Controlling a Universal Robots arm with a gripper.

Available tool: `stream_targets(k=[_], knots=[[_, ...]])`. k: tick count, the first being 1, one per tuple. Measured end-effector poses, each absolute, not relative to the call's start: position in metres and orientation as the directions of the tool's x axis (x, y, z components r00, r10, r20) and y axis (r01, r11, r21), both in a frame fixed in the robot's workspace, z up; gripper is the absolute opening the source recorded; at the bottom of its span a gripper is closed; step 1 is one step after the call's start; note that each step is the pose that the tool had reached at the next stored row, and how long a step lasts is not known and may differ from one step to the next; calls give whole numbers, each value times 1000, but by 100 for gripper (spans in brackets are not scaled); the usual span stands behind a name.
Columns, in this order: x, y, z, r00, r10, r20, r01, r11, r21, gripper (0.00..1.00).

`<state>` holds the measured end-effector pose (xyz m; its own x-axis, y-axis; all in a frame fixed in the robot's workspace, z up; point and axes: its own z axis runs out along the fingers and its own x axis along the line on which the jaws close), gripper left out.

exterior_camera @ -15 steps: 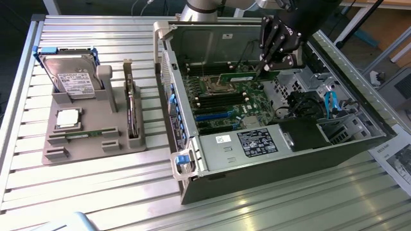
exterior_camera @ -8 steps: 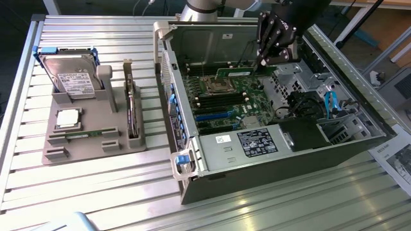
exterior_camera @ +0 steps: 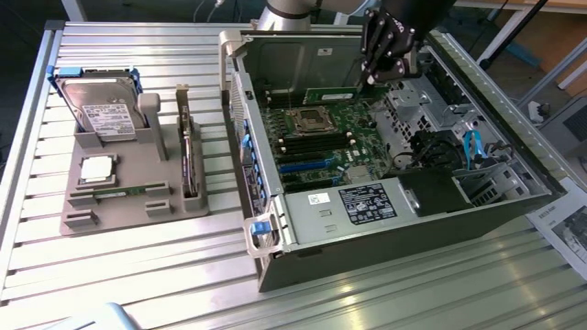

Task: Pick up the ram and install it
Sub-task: 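Pick up the ram and move it above insertion slot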

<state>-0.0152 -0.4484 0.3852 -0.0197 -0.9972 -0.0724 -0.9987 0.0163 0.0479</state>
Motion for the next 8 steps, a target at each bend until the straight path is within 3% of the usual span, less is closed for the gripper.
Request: stream_targets(k=[8], knots=[[-15,-428,385,-20,-997,-73,-999,16,48,12]])
